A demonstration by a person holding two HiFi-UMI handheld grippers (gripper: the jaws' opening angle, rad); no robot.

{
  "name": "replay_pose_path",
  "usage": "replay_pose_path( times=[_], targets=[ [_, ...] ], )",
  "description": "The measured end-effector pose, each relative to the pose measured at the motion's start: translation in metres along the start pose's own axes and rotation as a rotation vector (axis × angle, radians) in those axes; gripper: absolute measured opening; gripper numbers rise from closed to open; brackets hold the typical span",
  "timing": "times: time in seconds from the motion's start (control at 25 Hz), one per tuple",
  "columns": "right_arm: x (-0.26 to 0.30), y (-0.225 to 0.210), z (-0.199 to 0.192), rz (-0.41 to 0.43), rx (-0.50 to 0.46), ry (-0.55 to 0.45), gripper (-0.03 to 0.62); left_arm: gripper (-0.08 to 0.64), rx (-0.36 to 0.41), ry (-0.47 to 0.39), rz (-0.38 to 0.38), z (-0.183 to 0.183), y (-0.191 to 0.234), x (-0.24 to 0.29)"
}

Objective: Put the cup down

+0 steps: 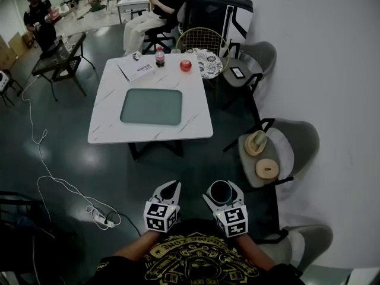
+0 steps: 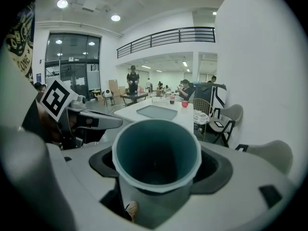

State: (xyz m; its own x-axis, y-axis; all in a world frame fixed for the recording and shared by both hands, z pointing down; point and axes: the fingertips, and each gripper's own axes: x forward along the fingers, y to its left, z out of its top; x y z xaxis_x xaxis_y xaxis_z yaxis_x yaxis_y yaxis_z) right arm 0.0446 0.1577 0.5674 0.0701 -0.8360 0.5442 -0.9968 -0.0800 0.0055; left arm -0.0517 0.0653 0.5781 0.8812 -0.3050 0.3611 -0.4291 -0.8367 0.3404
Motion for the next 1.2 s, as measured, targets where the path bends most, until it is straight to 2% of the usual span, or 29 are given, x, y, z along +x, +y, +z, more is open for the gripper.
replay_pose_path(
  times=[0.48,0.8,1.2],
  targets=[
    [0.02,0.022,0.008,0.043,-0.029,0.012,0.38,0.009,-0.048,-0.014,0.051,-0.004,0.031,-0.014],
    [0.046,0.03,0.02,0.131,-0.06,0.008,0.38,0.009,-0.078,-0.034,0.145,0.0,0.053,-0.021],
    [0.074,0.003,0.032,0.21,-0.066,0.013,0.38,0.009,-0.091,-0.019,0.22,0.011,0.055,0.003]
  ],
)
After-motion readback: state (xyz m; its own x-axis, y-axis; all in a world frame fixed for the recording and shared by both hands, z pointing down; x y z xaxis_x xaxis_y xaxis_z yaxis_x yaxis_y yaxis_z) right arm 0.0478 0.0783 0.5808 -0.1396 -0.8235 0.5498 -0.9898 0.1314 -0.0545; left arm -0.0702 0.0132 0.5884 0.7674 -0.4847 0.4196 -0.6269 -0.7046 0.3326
